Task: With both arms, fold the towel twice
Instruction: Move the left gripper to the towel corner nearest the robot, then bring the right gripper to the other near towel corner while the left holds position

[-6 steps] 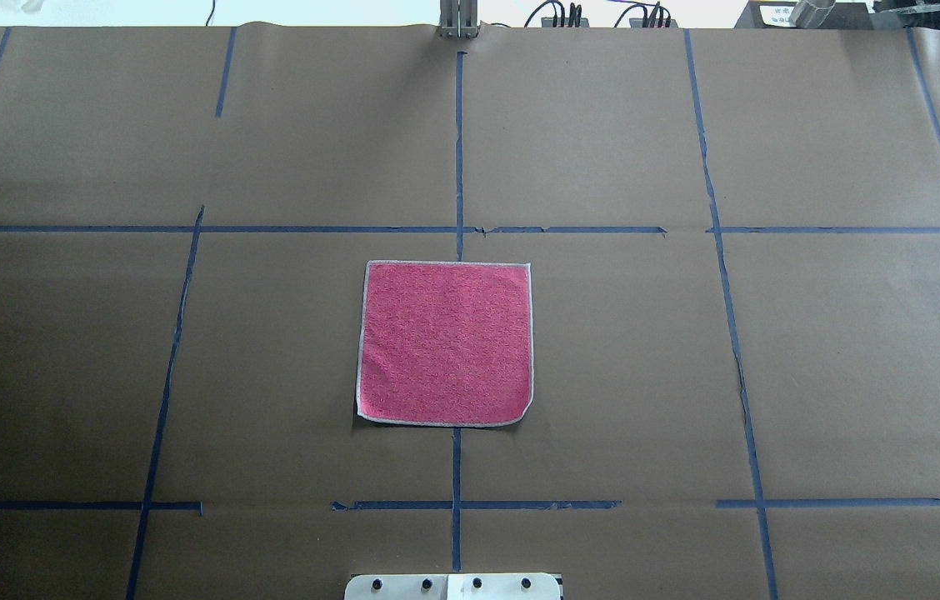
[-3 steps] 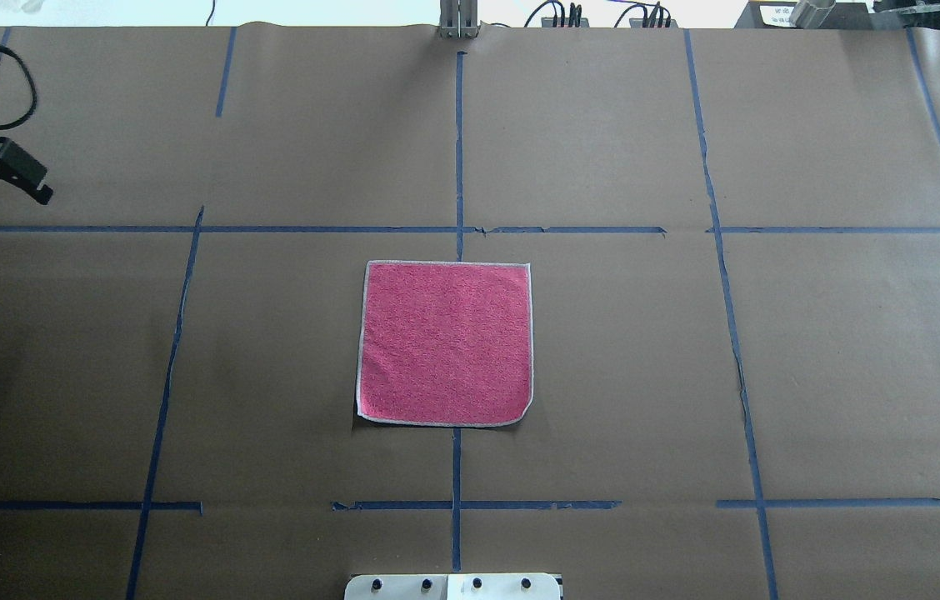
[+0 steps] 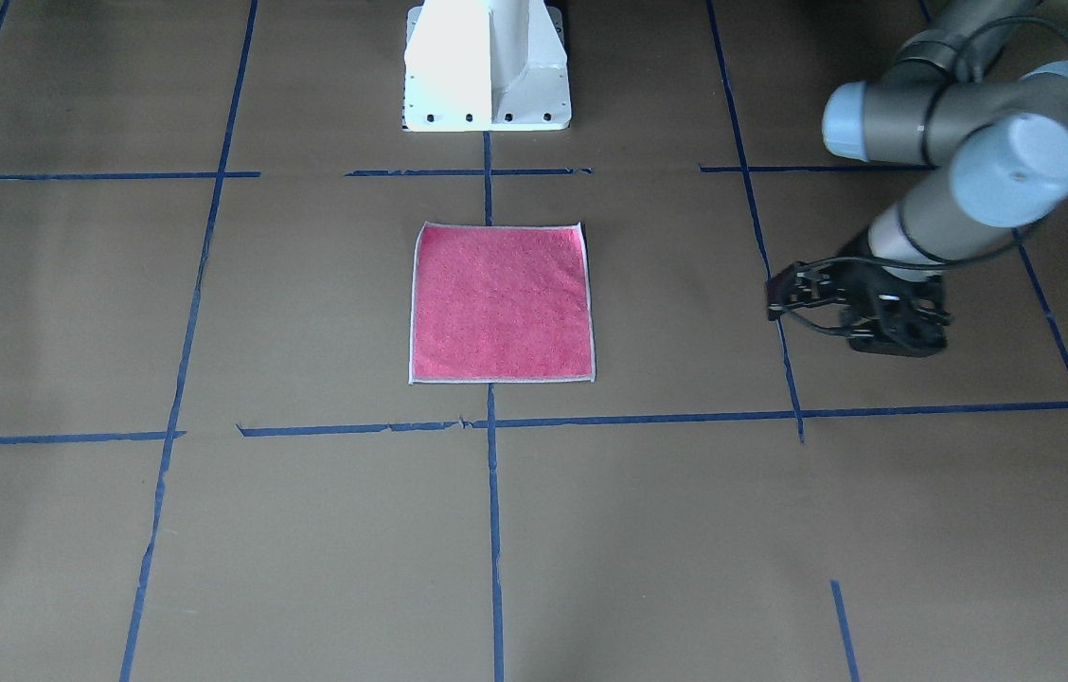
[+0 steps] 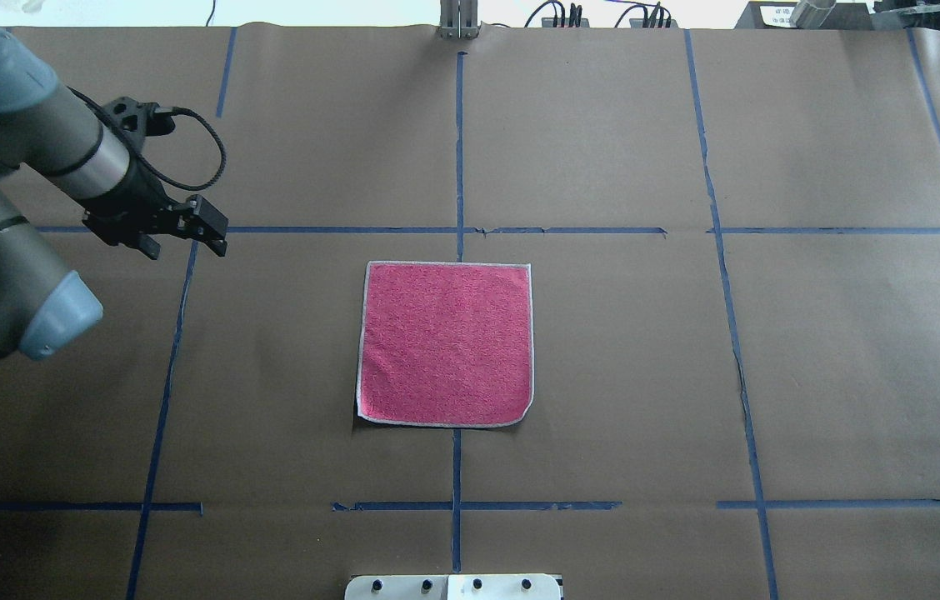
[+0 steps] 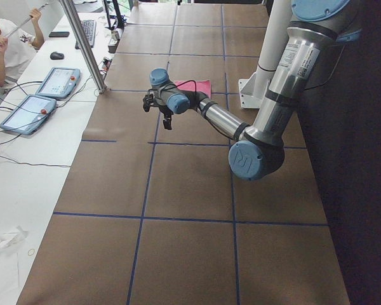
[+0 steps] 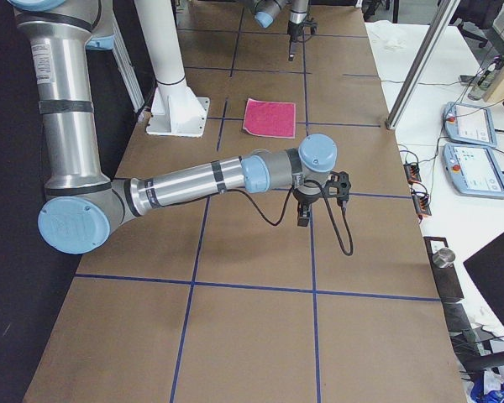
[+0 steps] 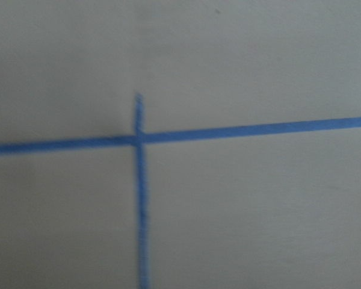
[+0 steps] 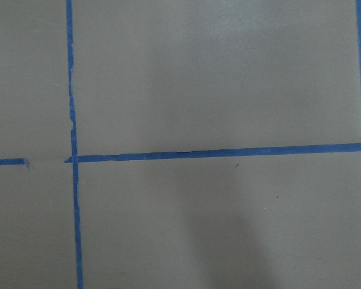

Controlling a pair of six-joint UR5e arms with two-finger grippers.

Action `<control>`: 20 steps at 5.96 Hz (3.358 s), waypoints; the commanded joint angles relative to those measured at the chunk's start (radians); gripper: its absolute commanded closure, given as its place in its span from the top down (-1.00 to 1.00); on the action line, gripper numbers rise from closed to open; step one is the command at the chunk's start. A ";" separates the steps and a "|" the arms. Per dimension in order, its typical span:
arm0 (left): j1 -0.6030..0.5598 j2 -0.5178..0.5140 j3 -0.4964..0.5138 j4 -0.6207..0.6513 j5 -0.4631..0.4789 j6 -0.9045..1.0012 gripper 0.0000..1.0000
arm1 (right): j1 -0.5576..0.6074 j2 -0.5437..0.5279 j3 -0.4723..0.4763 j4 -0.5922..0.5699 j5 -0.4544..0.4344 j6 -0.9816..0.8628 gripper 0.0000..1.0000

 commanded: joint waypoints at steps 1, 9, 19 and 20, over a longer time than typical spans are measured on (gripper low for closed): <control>0.189 -0.018 -0.087 -0.033 0.153 -0.409 1.00 | -0.088 0.001 0.026 0.107 -0.009 0.123 1.00; 0.435 -0.133 -0.040 0.093 0.351 -0.560 0.04 | -0.357 0.021 0.115 0.343 -0.172 0.665 1.00; 0.435 -0.139 -0.056 0.075 0.344 -0.558 -0.96 | -0.927 0.305 0.123 0.170 -0.676 1.237 1.00; 0.435 -0.139 -0.054 0.075 0.345 -0.558 -0.96 | -0.975 0.384 0.080 0.102 -0.727 1.250 1.00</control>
